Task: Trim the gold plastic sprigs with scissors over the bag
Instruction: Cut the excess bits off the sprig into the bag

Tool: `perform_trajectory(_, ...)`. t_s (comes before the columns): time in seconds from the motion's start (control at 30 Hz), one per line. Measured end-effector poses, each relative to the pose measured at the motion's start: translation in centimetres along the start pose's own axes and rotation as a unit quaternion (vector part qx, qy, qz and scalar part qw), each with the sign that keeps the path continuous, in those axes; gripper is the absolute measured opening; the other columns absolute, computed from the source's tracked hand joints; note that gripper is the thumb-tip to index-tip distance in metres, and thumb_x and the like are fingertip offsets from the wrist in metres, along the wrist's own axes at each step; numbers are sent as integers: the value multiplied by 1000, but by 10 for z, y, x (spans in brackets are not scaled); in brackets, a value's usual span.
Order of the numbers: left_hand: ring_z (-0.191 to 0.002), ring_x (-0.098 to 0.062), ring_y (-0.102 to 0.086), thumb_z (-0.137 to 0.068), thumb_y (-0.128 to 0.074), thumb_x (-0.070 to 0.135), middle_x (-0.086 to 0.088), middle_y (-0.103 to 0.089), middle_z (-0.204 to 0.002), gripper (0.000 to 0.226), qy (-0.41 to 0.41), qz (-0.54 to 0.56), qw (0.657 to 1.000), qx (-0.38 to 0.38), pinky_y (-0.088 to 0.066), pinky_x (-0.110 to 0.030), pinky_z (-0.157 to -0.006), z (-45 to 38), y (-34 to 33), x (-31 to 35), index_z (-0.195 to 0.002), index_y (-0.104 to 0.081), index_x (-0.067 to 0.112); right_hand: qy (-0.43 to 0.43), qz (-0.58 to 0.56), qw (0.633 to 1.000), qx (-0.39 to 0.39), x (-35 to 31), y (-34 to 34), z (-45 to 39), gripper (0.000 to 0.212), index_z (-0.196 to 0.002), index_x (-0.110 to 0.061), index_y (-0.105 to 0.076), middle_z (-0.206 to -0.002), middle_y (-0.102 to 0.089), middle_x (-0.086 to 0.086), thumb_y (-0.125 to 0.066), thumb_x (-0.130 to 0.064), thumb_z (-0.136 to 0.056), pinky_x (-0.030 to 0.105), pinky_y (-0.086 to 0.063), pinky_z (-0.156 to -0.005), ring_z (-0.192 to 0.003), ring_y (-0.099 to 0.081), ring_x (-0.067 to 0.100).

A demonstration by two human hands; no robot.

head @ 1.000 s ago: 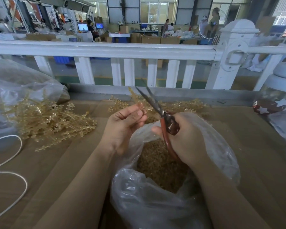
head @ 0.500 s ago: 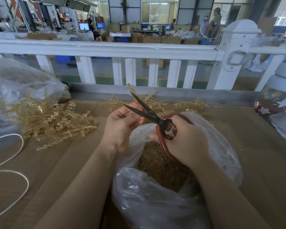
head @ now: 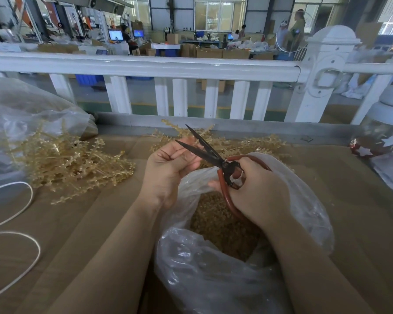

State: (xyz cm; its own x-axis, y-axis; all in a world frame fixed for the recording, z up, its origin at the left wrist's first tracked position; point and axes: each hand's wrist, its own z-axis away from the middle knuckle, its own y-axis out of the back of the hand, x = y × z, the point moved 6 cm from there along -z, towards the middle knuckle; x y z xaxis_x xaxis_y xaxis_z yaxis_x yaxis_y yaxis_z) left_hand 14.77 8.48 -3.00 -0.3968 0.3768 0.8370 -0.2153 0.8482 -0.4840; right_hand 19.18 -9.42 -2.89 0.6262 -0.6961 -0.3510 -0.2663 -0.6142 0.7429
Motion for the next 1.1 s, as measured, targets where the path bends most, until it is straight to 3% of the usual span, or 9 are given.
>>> perform_trajectory(0.43, -84, -16, -73, -74, -70, 10, -7, -77, -92, 24, -2, 0, 1000, -9, -59, -23, -76, -1, 0, 0, -97, -71, 6, -1, 21, 999, 28, -5, 8, 1, 48, -81, -27, -60, -67, -56, -17, -61, -75, -81, 27, -52, -55, -58, -51, 3)
perform_trajectory(0.77, -76, -13, -72, -74, -71, 9, -6, -77, -87, 23, -7, -9, 1000, -5, -57, -21, -69, 0, 0, 2, -96, -71, 4, 3, 2, 1000, 24, -6, 8, 1, 64, -74, -23, -60, -62, -51, -18, -45, -84, -76, 25, -50, -54, -54, -48, 3)
perform_trajectory(0.93, -74, -13, -71, -75, -69, 7, -5, -76, -83, 19, -19, -37, 999, -22, -57, -23, -70, 0, 0, 3, -94, -70, 2, -7, 19, 1000, 19, -3, 8, 2, 50, -84, -25, -65, -72, -64, -14, -61, -74, -81, 28, -55, -58, -61, -56, 6)
perform_trajectory(1.1, -73, -14, -69, -77, -69, 5, -5, -75, -82, 14, -26, -55, 997, -44, -57, -24, -72, 0, -1, 4, -90, -71, 3, -5, 7, 1000, 17, -4, 6, 2, 55, -82, -24, -65, -70, -62, -14, -55, -78, -79, 25, -53, -58, -60, -55, 5)
